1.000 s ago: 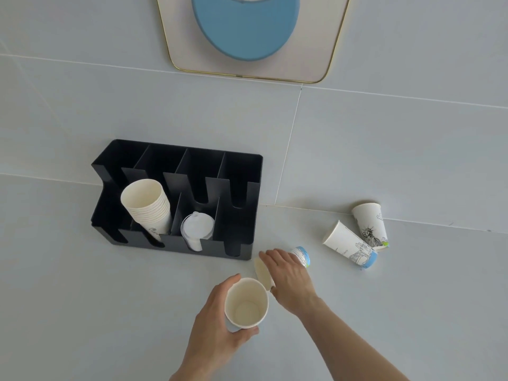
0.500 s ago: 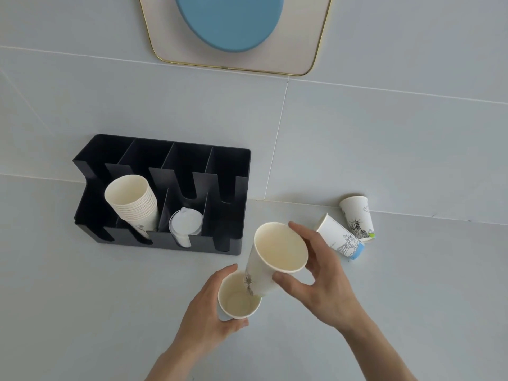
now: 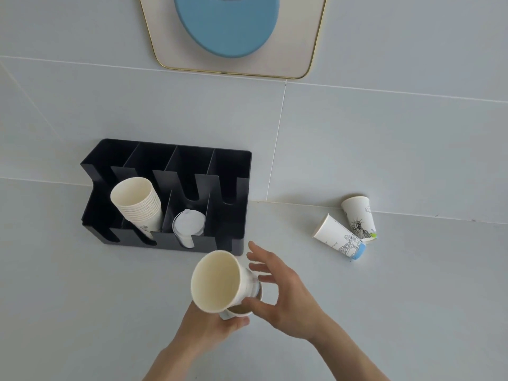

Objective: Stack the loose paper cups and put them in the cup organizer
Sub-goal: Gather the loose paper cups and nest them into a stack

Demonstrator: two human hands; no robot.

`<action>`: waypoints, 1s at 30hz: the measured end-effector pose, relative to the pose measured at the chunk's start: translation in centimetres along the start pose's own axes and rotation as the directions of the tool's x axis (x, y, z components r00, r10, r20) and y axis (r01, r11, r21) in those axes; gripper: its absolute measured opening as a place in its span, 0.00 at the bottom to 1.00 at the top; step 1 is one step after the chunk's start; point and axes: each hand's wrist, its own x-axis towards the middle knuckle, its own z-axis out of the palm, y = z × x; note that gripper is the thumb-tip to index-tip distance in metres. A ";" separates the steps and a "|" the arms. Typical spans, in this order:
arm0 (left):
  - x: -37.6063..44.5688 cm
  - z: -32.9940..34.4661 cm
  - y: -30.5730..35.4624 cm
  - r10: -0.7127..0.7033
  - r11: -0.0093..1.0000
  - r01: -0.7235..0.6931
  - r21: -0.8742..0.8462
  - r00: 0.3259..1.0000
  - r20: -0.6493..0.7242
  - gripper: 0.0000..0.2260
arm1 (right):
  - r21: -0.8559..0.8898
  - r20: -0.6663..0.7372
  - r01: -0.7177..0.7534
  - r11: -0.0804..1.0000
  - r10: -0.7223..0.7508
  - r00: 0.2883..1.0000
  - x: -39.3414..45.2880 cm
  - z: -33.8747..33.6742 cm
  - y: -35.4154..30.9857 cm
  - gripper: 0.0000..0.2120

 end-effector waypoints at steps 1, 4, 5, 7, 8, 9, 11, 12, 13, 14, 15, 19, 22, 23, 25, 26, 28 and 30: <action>0.0 0.0 0.0 0.011 1.000 -0.011 -0.004 1.000 -0.005 0.33 | -0.012 0.013 0.016 1.000 -0.016 1.000 0.0 0.2 0.0 0.41; 0.4 -0.2 0.4 0.051 0.999 -0.051 0.005 0.999 -0.010 0.35 | -0.053 0.009 0.047 0.997 -0.047 0.999 -0.1 0.6 0.1 0.37; 0.5 -0.2 0.5 0.040 0.999 -0.040 -0.005 0.999 -0.013 0.37 | -0.070 0.000 0.041 0.997 -0.041 0.999 -0.2 0.6 0.2 0.35; 0.5 -0.3 0.4 0.006 1.000 -0.006 -0.024 1.000 -0.026 0.39 | -0.128 -0.013 0.018 0.992 -0.020 1.000 -0.2 0.5 0.6 0.32; 0.4 -0.3 0.4 -0.005 0.999 0.004 -0.032 1.000 -0.030 0.40 | -0.149 -0.012 0.006 0.989 -0.008 1.000 -0.3 0.4 0.7 0.32; 0.3 -0.3 0.6 -0.008 0.999 0.006 -0.040 0.999 -0.032 0.40 | -0.152 -0.007 -0.001 0.988 0.000 1.000 -0.3 0.4 0.8 0.33; 0.2 -0.5 1.0 0.009 0.999 -0.010 -0.041 0.999 -0.036 0.40 | -0.121 0.008 -0.012 0.993 0.013 1.000 -0.2 0.3 0.8 0.39; 0.2 -0.5 1.2 0.023 0.999 -0.024 -0.042 0.999 -0.035 0.42 | -0.092 0.017 -0.018 0.996 0.020 1.000 -0.2 0.2 0.9 0.43; 0.2 -0.6 1.3 0.037 0.998 -0.038 -0.047 0.999 -0.033 0.44 | -0.062 0.029 -0.028 0.998 0.030 0.999 -0.1 0.2 0.9 0.47; 0.2 -0.6 1.4 0.046 0.998 -0.047 -0.051 0.998 -0.032 0.47 | -0.038 0.040 -0.043 0.998 0.045 0.998 -0.1 0.2 1.0 0.50; 0.2 -0.6 1.4 0.049 0.997 -0.051 -0.051 0.998 -0.031 0.49 | -0.027 0.052 -0.055 0.998 0.056 0.997 0.0 0.1 1.0 0.51; 0.1 -0.7 1.4 0.072 0.996 -0.073 -0.060 0.997 -0.020 0.52 | -0.177 0.088 0.020 0.984 -0.004 0.996 0.4 0.4 1.3 0.40; 0.0 -0.9 1.4 0.082 0.990 -0.083 -0.112 0.997 -0.007 0.51 | -0.207 0.090 0.028 0.978 -0.009 0.996 0.4 0.4 1.8 0.35; 0.0 -1.0 1.5 0.083 0.989 -0.082 -0.126 0.997 -0.003 0.51 | -0.207 0.091 0.029 0.978 -0.010 0.996 0.4 0.5 1.9 0.34; -0.2 -1.3 1.7 0.087 0.986 -0.087 -0.139 0.996 -0.006 0.49 | -0.181 0.097 0.026 0.983 -0.009 0.995 0.4 0.7 2.0 0.33; -0.2 -1.4 1.9 0.089 0.986 -0.090 -0.141 0.996 -0.010 0.47 | -0.160 0.099 0.020 0.987 -0.004 0.995 0.3 0.7 2.1 0.32; -0.2 -1.6 2.1 0.095 0.985 -0.096 -0.140 0.995 -0.014 0.46 | -0.123 0.068 -0.006 0.992 0.014 0.998 0.4 0.5 2.4 0.29; -0.3 -1.6 2.1 0.101 0.985 -0.102 -0.141 0.995 -0.019 0.45 | -0.092 -0.031 -0.056 0.994 0.054 0.998 0.6 -0.3 3.1 0.26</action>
